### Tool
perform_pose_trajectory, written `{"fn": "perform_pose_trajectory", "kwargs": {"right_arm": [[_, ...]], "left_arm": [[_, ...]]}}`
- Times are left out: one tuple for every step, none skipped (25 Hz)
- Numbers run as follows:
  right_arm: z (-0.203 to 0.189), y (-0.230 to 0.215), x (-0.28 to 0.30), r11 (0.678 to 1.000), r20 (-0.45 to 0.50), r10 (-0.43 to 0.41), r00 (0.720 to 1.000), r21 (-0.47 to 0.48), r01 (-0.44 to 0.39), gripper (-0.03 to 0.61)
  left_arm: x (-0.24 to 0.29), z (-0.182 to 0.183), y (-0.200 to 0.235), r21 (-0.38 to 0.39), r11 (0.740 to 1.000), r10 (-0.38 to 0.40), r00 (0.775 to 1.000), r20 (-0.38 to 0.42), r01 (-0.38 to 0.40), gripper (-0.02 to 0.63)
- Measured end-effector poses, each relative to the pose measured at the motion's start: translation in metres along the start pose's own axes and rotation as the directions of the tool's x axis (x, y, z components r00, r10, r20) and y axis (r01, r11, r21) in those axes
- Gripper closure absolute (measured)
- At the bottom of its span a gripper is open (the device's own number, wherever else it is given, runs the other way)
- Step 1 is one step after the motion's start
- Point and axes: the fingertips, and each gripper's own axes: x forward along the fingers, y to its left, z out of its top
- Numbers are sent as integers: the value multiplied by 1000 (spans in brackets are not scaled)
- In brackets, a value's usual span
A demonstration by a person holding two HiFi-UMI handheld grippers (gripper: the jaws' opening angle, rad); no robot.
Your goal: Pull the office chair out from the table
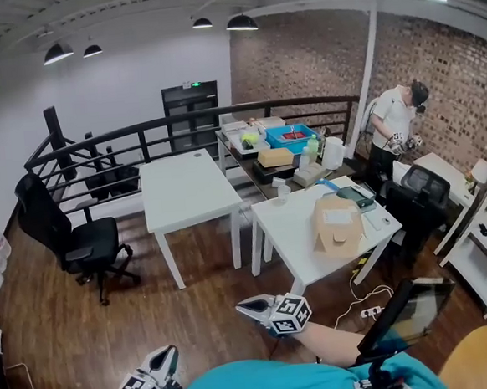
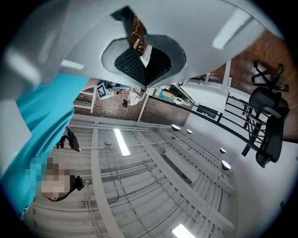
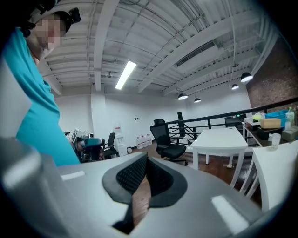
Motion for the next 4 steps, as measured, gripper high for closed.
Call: {"fn": "perform_pose_trajectory", "kwargs": {"right_arm": [[0,0,2,1000,-4,5,1000,-2,-5,578],[-1,-1,5,1000,-7,9,1000,-3,-9,578],[-1,-2,8,1000,-9,13,1000,-5,-13,578],[-1,-3,11,1000,-11,16,1000,-6,-16,578]], "left_arm": [[-1,1,2,-1,1000,5,1000,5,-5,594],[-1,1,4,-2,1000,10,1000,9,-10,594],[-2,2,6,-2,1000,15,1000,12,-15,594],[-2,3,9,-3,1000,19,1000,14,-19,594]]}}
